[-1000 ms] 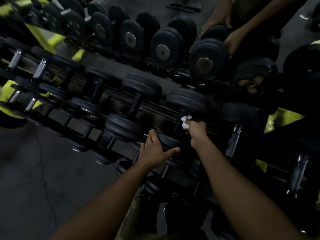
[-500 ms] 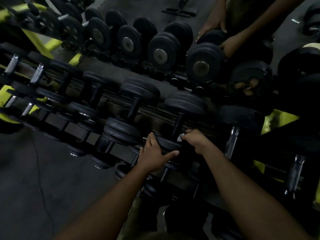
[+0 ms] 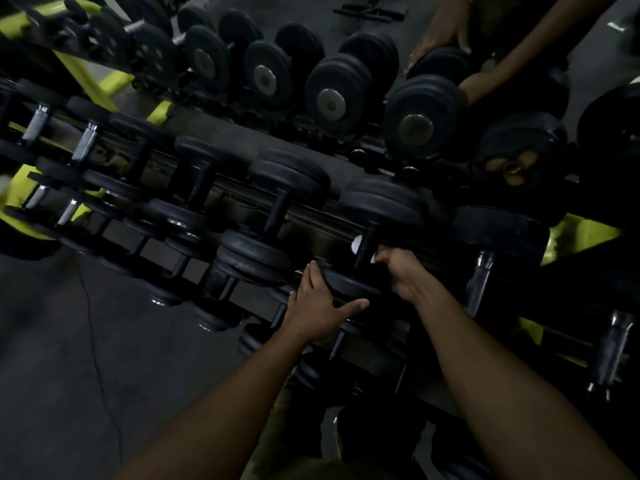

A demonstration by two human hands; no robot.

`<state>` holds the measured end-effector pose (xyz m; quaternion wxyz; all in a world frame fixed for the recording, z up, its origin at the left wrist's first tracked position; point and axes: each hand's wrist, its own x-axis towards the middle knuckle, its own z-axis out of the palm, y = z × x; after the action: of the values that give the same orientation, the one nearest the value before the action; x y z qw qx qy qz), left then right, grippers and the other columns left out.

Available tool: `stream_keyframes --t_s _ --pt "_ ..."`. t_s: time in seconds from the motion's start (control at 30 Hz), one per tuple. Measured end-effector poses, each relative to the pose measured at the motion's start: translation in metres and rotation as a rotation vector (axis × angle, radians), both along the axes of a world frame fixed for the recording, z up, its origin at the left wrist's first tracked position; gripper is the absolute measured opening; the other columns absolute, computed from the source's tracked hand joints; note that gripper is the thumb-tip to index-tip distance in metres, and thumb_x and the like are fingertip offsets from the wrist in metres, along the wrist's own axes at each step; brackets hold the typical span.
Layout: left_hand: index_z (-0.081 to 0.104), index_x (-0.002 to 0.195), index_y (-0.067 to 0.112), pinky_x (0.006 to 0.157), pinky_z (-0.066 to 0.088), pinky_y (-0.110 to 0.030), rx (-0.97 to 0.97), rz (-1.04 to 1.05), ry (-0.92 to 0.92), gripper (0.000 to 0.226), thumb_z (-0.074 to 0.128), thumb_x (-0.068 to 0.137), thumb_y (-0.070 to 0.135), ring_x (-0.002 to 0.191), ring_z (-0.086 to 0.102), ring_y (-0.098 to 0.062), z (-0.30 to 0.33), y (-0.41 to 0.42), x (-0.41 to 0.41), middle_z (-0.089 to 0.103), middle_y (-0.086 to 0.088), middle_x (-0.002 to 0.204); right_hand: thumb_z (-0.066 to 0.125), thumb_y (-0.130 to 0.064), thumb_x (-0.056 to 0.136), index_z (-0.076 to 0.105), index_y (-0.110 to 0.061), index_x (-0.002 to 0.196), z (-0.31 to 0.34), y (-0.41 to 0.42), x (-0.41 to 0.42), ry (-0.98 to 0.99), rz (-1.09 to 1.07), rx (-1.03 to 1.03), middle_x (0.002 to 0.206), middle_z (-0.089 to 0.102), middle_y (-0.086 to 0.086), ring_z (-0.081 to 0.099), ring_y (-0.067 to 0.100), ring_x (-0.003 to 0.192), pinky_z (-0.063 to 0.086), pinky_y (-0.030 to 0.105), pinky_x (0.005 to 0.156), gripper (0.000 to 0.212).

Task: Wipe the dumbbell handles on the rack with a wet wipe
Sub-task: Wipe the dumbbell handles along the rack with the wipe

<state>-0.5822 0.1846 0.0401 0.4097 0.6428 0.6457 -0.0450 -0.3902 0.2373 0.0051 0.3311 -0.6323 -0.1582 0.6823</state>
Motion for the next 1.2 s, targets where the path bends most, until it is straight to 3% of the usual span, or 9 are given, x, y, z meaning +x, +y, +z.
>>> stream_keyframes --t_s 0.1,0.17,0.27,0.4,0.57,0.7,0.87,1.1,1.2 --pt "-0.015 0.160 0.012 0.124 0.015 -0.054 -0.011 -0.008 0.000 0.138 0.056 0.070 0.089 0.156 0.004 -0.025 0.002 0.000 -0.001 -0.009 -0.006 0.170 0.054 -0.001 0.079 0.075 -0.006 0.100 0.002 -0.007 0.006 -0.095 0.201 -0.020 0.096 0.075 0.009 0.069 0.025 0.087 0.055 0.034 0.079 0.031" --pt "-0.015 0.160 0.013 0.124 0.016 -0.054 -0.011 -0.012 0.002 0.138 0.055 0.070 0.090 0.156 0.005 -0.025 0.002 0.000 0.000 -0.009 -0.006 0.170 0.054 0.003 0.080 0.074 -0.005 0.096 0.003 -0.006 0.003 -0.113 0.169 -0.008 0.089 0.075 0.009 0.067 0.023 0.081 0.055 0.030 0.073 0.027" --pt "-0.015 0.159 0.013 0.124 0.016 -0.052 -0.011 -0.016 0.015 0.138 0.054 0.069 0.091 0.156 0.005 -0.025 0.002 0.001 0.000 -0.009 -0.007 0.170 0.048 0.018 0.078 0.064 -0.010 0.076 0.005 0.001 -0.005 0.027 -0.184 0.089 0.062 0.063 0.001 0.055 0.013 0.061 0.046 0.019 0.053 0.033" --pt "-0.016 0.159 0.013 0.124 0.018 -0.051 -0.013 -0.019 0.023 0.137 0.053 0.070 0.091 0.156 0.006 -0.026 0.002 0.001 0.000 -0.010 -0.007 0.170 0.059 0.016 0.081 0.063 -0.012 0.077 0.000 0.007 -0.011 0.008 -0.475 0.153 0.073 0.063 0.002 0.058 0.009 0.066 0.045 0.019 0.060 0.028" --pt "-0.017 0.159 0.014 0.124 0.017 -0.051 -0.004 -0.005 0.020 0.136 0.055 0.071 0.089 0.156 0.005 -0.025 0.000 0.000 0.001 -0.011 -0.006 0.170 0.071 -0.005 0.083 0.069 -0.015 0.090 -0.016 -0.006 -0.011 -0.271 -0.329 0.233 0.086 0.073 0.002 0.071 0.018 0.085 0.058 0.034 0.078 0.013" --pt "-0.018 0.159 0.014 0.125 0.017 -0.051 -0.010 -0.004 0.013 0.136 0.056 0.071 0.089 0.156 0.004 -0.025 -0.001 0.000 0.000 -0.012 -0.006 0.170 0.078 -0.018 0.070 0.069 -0.017 0.085 -0.018 -0.018 -0.011 -0.596 0.042 0.205 0.082 0.071 -0.002 0.066 0.011 0.077 0.050 0.025 0.067 0.018" --pt "-0.017 0.159 0.014 0.124 0.018 -0.052 -0.005 -0.009 0.002 0.137 0.055 0.071 0.090 0.156 0.004 -0.025 0.000 0.000 0.000 -0.012 -0.005 0.170 0.074 -0.019 0.081 0.071 -0.011 0.080 -0.017 -0.018 -0.006 -0.658 0.258 0.112 0.073 0.067 0.001 0.059 0.012 0.069 0.041 0.021 0.059 0.008" --pt "-0.016 0.159 0.013 0.125 0.017 -0.050 0.009 -0.002 -0.006 0.137 0.057 0.071 0.089 0.157 0.003 -0.024 -0.001 -0.001 -0.001 -0.011 -0.006 0.170 0.074 -0.006 0.074 0.065 -0.018 0.079 -0.011 -0.015 -0.015 -0.512 -0.112 0.210 0.084 0.070 -0.003 0.065 0.011 0.078 0.051 0.023 0.066 0.016" --pt "-0.015 0.160 0.013 0.124 0.017 -0.051 0.026 0.008 -0.004 0.136 0.058 0.072 0.087 0.157 0.002 -0.023 -0.002 -0.002 0.000 -0.010 -0.005 0.170 0.069 -0.003 0.077 0.068 -0.018 0.079 0.000 -0.023 -0.019 -0.633 -0.085 0.371 0.085 0.070 -0.012 0.062 -0.004 0.077 0.043 0.005 0.063 0.015"
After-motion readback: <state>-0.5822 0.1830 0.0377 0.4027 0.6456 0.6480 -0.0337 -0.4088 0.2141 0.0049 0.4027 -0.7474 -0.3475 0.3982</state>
